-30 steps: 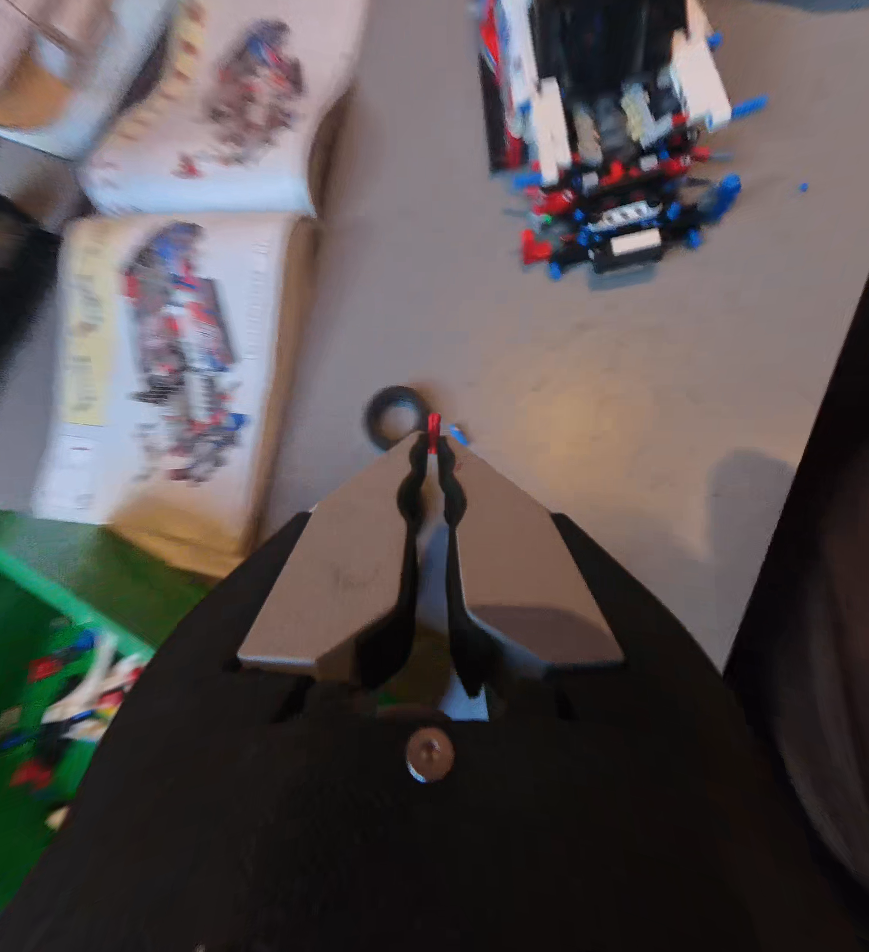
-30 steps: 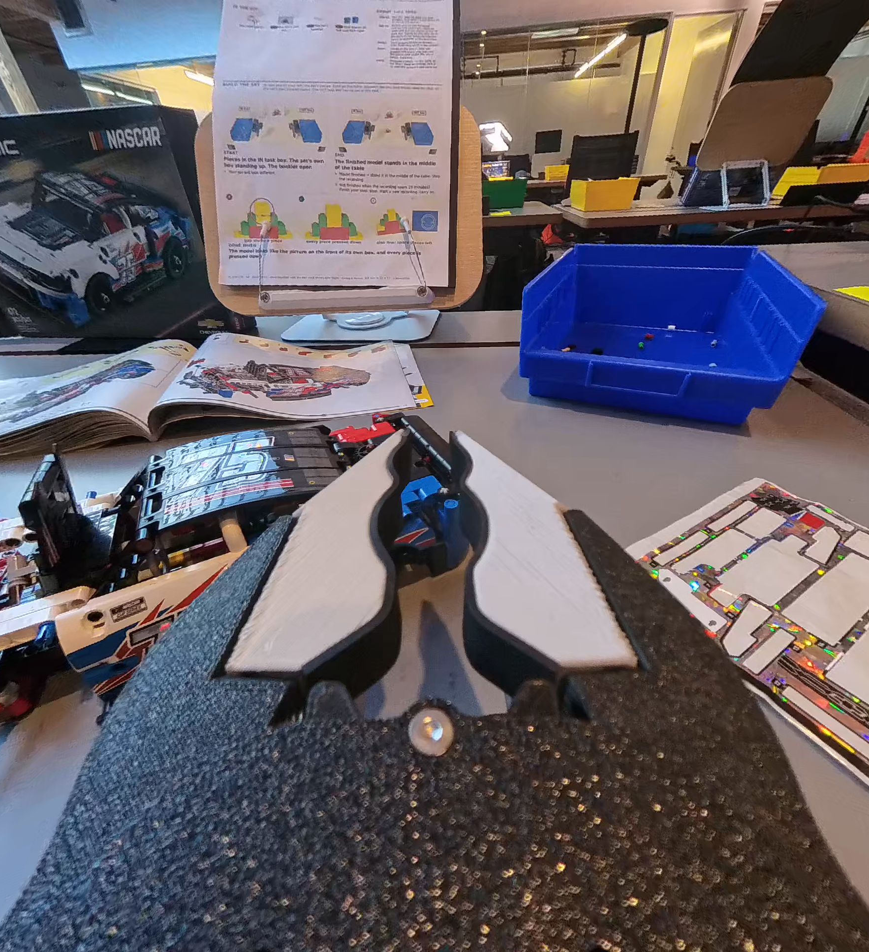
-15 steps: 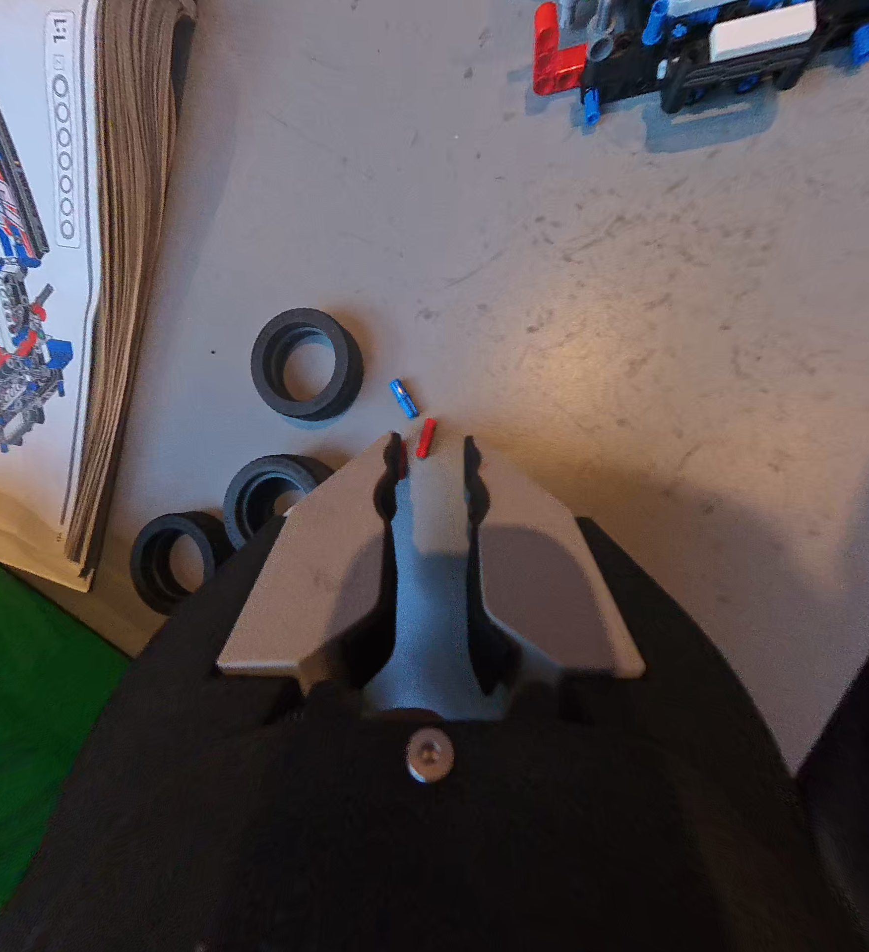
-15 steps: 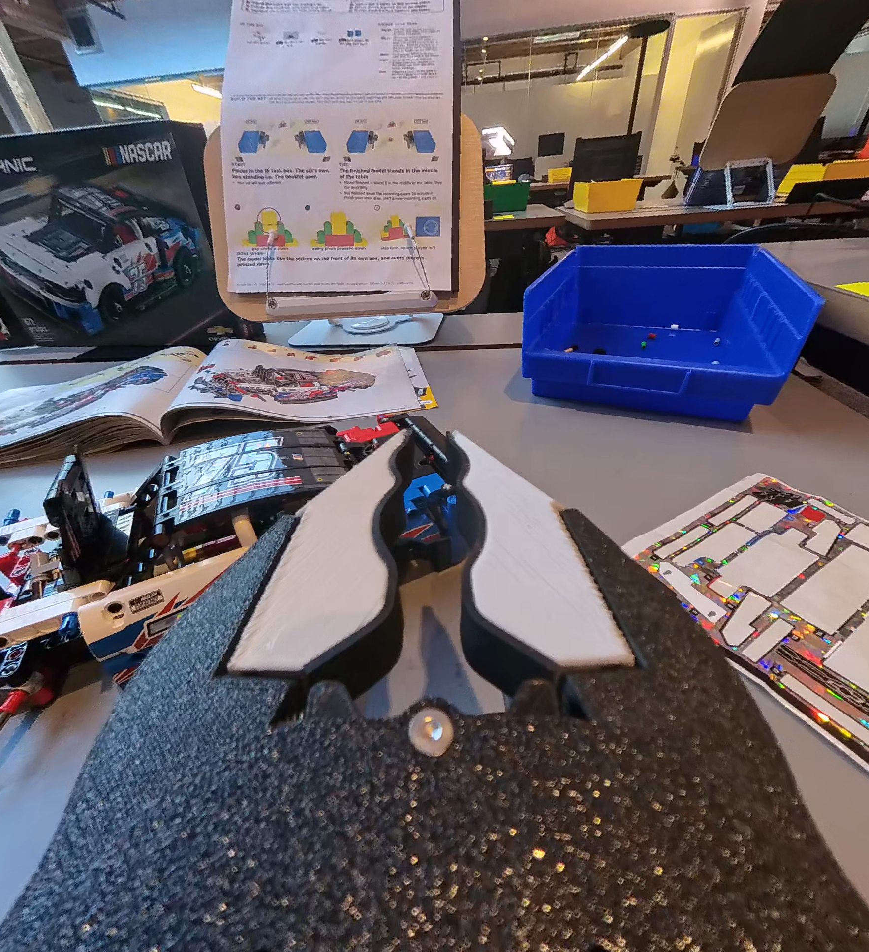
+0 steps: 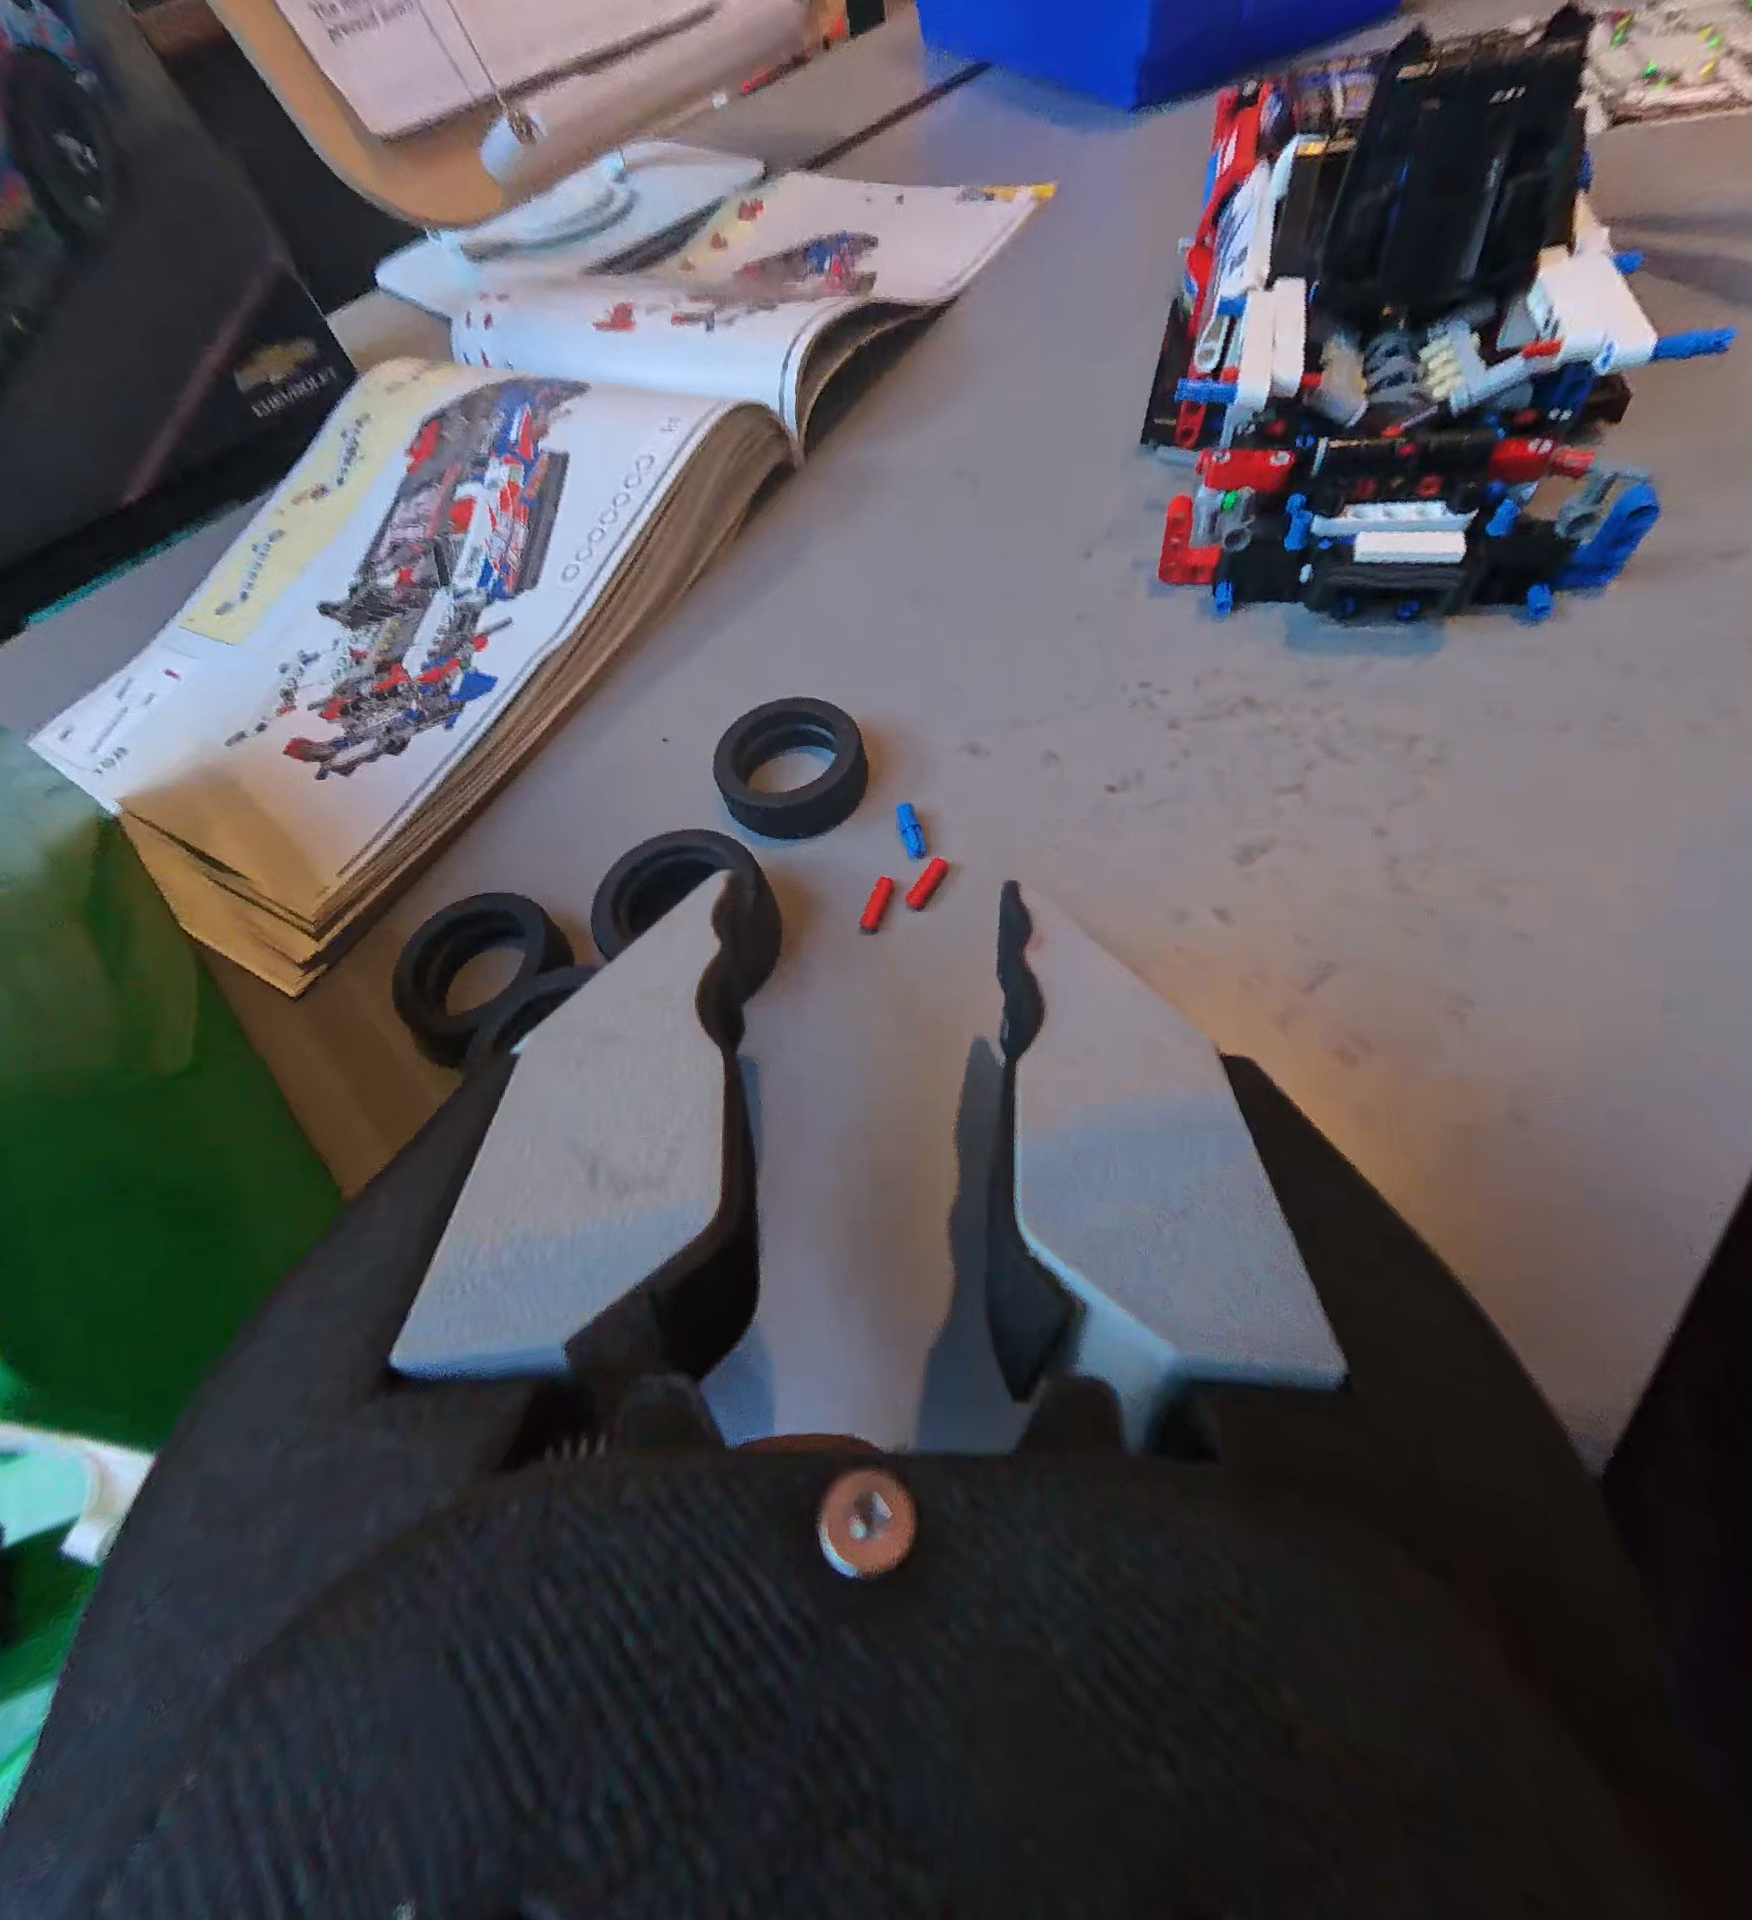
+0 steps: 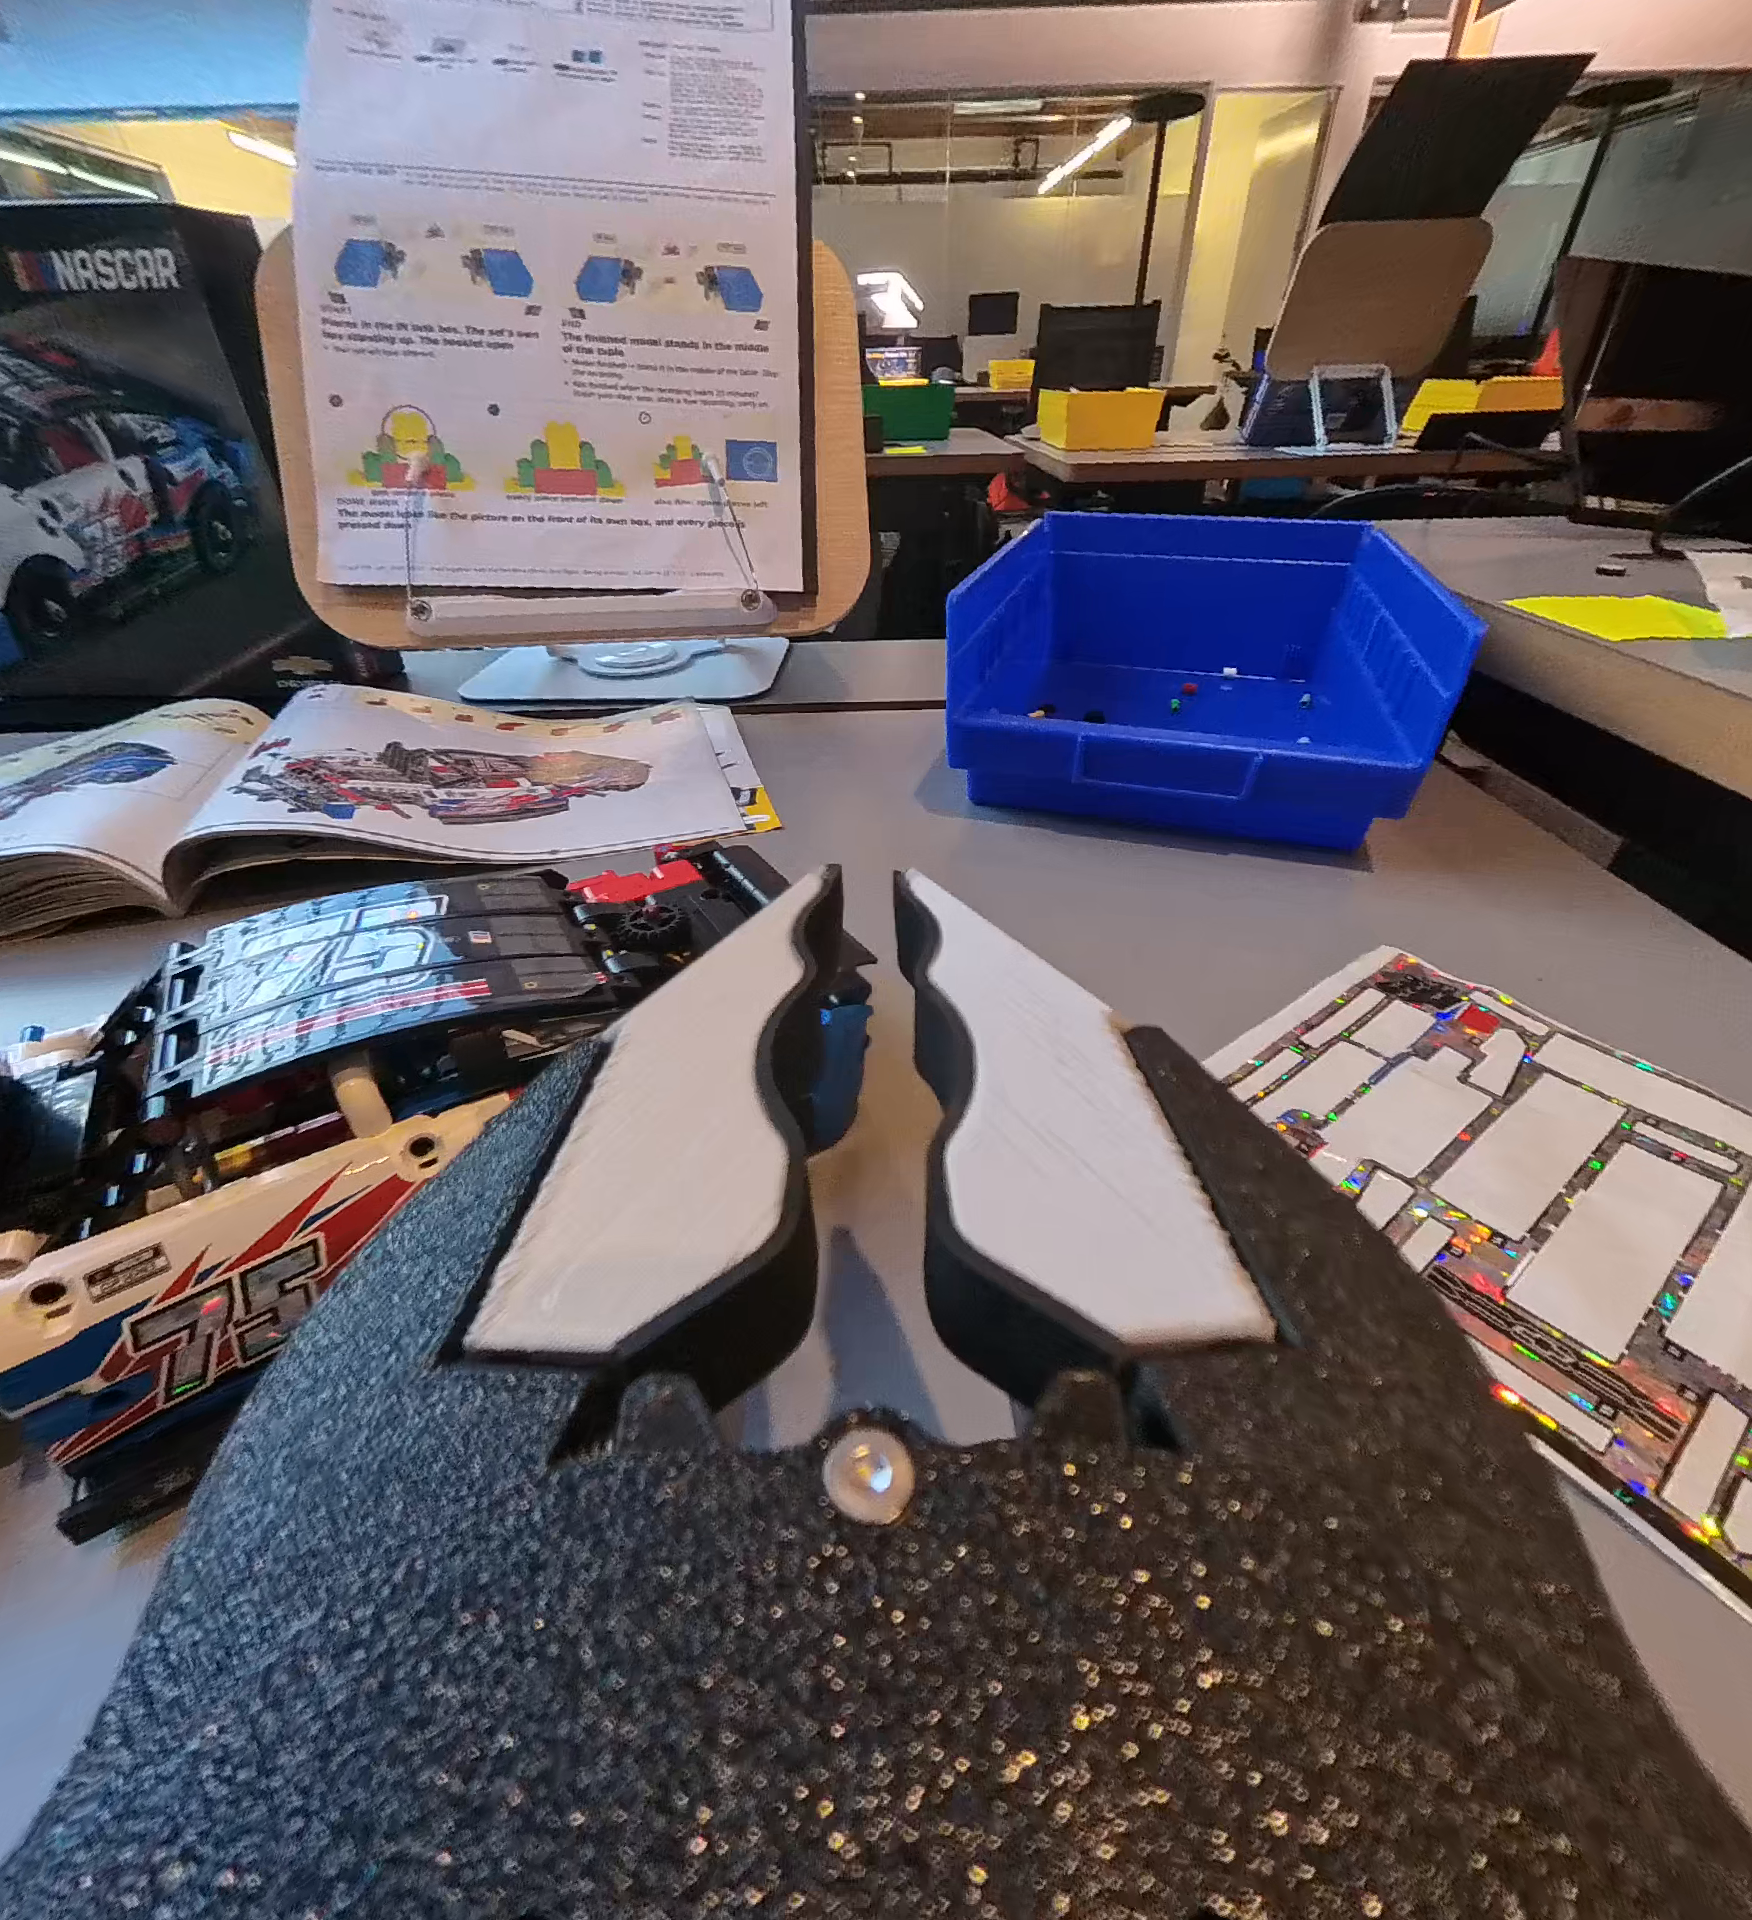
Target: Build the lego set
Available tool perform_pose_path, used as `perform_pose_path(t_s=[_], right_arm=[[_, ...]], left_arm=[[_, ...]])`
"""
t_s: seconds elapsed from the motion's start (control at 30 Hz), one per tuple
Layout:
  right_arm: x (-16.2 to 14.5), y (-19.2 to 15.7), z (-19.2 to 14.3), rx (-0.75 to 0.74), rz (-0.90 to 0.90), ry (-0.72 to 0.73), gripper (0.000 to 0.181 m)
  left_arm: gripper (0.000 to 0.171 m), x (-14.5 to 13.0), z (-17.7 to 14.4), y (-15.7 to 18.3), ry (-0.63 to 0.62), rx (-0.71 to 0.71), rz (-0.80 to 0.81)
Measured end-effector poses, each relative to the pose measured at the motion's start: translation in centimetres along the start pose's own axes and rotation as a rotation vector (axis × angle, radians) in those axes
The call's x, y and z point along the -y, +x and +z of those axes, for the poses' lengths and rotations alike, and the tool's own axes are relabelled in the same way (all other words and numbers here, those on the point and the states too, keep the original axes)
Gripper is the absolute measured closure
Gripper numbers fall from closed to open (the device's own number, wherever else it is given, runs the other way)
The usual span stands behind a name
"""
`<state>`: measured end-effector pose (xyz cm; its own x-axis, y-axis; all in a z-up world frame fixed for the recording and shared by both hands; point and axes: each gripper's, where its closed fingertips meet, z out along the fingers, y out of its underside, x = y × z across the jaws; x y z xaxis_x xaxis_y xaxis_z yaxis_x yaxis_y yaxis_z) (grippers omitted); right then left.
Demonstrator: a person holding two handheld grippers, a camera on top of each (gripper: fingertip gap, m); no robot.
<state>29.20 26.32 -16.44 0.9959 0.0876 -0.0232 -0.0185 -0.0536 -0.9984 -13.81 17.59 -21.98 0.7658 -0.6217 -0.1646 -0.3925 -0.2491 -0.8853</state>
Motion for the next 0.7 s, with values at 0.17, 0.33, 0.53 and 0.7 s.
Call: perform_pose_path(t_s=[0.17,0.33,0.53,0.7], right_arm=[[-0.3,0.1,0.3,-0.025,-0.016,-0.022,0.172],[-0.9,0.1,0.7,-0.054,-0.052,-0.062,0.172],[-1.1,0.0,1.0,-0.078,-0.104,-0.081,0.172],[-0.9,0.2,0.9,-0.078,-0.08,-0.066,0.172]], left_arm=[[0.134,0.5,0.0,0.1,0.047,-0.055,0.017],[0.139,0.9,-0.1,-0.8,0.082,-0.089,-0.062],[0.138,1.0,-0.1,-0.8,0.085,-0.126,-0.093],[0.138,1.1,-0.3,-0.8,0.098,-0.109,-0.078]])
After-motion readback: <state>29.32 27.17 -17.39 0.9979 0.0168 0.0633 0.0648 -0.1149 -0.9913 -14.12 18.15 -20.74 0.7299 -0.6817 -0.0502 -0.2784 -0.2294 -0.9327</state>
